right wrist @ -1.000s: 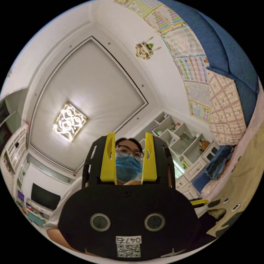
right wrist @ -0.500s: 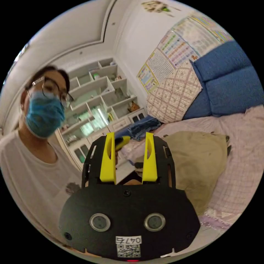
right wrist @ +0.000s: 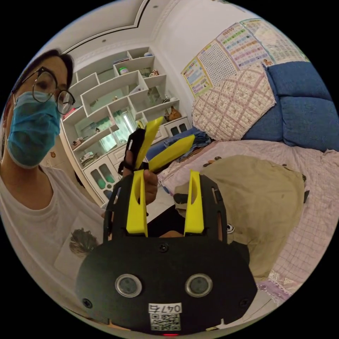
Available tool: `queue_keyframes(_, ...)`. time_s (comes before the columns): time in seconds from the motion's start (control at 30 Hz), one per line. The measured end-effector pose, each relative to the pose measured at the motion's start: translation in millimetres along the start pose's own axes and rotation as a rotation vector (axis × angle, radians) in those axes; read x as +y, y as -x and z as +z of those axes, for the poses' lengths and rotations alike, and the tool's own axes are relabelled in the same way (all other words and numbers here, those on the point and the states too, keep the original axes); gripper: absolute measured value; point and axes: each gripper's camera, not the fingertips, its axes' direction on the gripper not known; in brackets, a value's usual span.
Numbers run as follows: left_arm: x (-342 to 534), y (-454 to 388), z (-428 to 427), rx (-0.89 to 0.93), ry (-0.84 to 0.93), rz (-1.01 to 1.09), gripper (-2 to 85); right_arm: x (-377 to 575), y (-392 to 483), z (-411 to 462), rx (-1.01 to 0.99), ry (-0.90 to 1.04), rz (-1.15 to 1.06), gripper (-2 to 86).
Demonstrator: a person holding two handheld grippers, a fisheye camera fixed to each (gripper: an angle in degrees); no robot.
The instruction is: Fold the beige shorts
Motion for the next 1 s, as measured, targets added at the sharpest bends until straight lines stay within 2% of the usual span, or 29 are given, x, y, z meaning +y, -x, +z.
queue_keyframes(0.27, -8.0, 11.0, -0.7, -0.080, 0.053, 0.003, 13.7, -9.4, -8.6, 2.6, -0.012, 0.023, 0.053, 17.2)
queue_keyframes(0.43, -5.3, 45.8, -15.1, 0.049, -0.053, -0.121, 13.8, -7.8, -27.9, -17.9, -0.080, -0.071, 0.148, 13.3)
queue_keyframes(0.5, 2.2, 56.8, -16.4, -0.041, -0.133, -0.105, 15.6, -9.9, -26.8, -18.1, -0.232, -0.107, 0.151, 14.1)
queue_keyframes(0.57, 7.2, 62.1, -5.3, -0.141, -0.122, -0.104, 17.4, -13.8, -20.0, -12.3, -0.301, -0.104, 0.137, 14.7)
queue_keyframes(0.7, 29.4, 66.7, 37.0, -0.237, -0.109, -0.119, 19.2, -24.6, -4.2, 4.4, -0.344, -0.083, 0.130, 15.2)
queue_keyframes(0.83, 53.6, 78.1, 58.6, -0.299, -0.128, -0.148, 17.7, -32.6, 6.0, 12.4, -0.246, -0.075, 0.143, 15.3)
queue_keyframes(1.0, 97.7, 107.5, 82.2, -0.312, -0.065, -0.164, 16.2, -47.4, 27.0, 13.2, -0.085, 0.015, 0.060, 14.8)
